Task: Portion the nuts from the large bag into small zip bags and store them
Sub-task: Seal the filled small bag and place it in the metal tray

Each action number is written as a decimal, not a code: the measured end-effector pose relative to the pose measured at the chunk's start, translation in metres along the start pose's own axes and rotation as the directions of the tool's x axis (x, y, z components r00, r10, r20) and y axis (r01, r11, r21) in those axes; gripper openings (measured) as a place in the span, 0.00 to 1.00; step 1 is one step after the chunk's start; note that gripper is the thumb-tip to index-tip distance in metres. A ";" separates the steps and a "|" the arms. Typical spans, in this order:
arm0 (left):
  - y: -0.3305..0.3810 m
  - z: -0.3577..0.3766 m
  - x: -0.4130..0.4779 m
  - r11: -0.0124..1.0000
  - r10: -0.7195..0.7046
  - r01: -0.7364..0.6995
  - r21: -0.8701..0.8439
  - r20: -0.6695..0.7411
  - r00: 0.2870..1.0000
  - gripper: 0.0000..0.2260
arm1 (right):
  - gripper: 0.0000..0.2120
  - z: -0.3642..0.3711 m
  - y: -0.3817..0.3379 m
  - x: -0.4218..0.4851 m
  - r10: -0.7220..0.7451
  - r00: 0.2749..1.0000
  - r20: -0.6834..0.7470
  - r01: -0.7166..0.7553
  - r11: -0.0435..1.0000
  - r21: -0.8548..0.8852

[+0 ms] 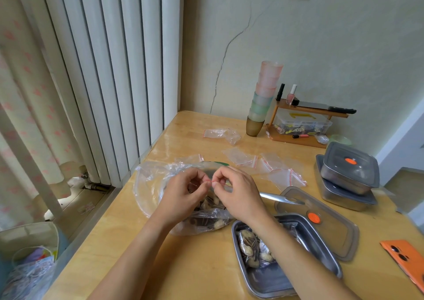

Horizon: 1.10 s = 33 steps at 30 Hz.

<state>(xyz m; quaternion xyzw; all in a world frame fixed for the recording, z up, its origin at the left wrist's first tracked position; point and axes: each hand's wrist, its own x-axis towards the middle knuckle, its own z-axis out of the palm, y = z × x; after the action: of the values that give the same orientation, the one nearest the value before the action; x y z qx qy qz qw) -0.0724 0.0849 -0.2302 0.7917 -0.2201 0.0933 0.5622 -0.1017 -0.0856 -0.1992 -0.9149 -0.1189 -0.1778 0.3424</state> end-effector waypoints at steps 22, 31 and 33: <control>0.003 0.002 0.000 1.000 0.014 -0.014 -0.006 -0.110 0.994 0.08 | 0.05 -0.006 0.002 -0.001 0.105 0.994 0.015 -0.106 0.994 0.040; 0.006 0.005 -0.003 0.996 0.007 -0.009 -0.091 -0.026 1.000 0.05 | 0.07 -0.002 0.002 -0.001 0.030 0.999 0.036 -0.030 1.000 0.002; 0.006 0.004 -0.002 0.995 0.023 -0.026 -0.094 -0.035 0.999 0.05 | 0.06 -0.002 0.003 -0.003 0.056 0.997 0.050 -0.057 0.998 0.026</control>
<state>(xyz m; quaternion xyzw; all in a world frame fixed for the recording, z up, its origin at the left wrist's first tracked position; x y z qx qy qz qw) -0.0772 0.0798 -0.2270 0.7598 -0.2242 0.1031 0.6015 -0.1036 -0.0893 -0.2001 -0.9172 -0.1039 -0.1438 0.3567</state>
